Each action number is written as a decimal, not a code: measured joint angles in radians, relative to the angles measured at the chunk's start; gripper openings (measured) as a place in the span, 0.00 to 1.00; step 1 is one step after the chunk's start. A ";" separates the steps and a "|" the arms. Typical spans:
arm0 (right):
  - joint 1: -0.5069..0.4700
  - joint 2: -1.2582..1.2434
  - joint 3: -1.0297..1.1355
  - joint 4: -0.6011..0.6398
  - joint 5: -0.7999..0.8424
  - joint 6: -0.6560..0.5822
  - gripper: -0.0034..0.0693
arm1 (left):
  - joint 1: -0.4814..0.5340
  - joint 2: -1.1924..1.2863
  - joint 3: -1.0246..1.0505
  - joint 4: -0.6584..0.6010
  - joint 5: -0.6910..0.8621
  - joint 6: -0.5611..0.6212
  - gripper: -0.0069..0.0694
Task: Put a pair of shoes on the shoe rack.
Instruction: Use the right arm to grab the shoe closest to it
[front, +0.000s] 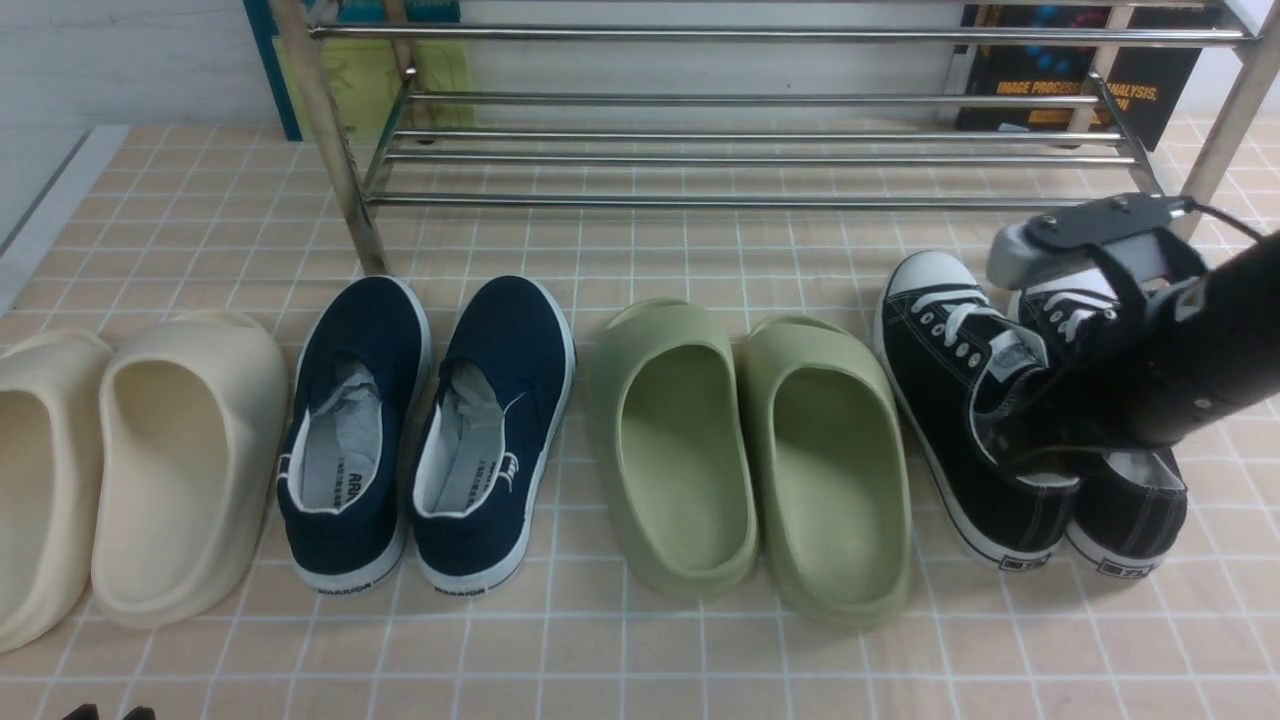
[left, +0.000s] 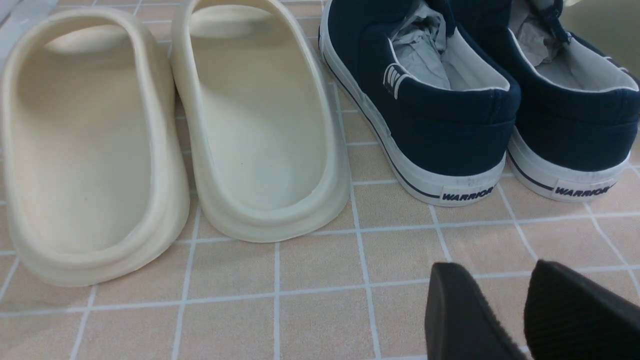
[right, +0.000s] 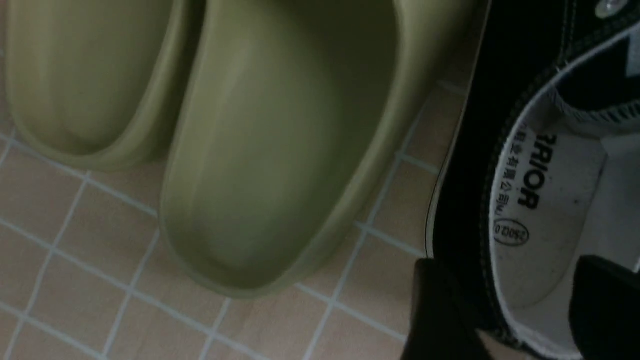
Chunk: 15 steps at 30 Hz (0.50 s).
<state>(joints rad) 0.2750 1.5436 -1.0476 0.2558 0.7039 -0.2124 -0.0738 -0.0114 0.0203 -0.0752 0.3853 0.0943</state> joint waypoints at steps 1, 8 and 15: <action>0.000 0.030 -0.009 -0.004 -0.013 -0.001 0.62 | 0.000 0.000 0.000 0.000 0.000 0.000 0.41; 0.000 0.186 -0.026 0.001 -0.092 -0.004 0.58 | 0.000 0.000 0.000 0.000 0.000 0.000 0.41; 0.006 0.206 -0.047 0.018 -0.077 -0.004 0.08 | 0.000 0.000 0.000 0.000 0.000 0.000 0.41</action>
<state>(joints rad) 0.2809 1.7498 -1.0944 0.2742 0.6268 -0.2168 -0.0738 -0.0114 0.0203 -0.0752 0.3853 0.0943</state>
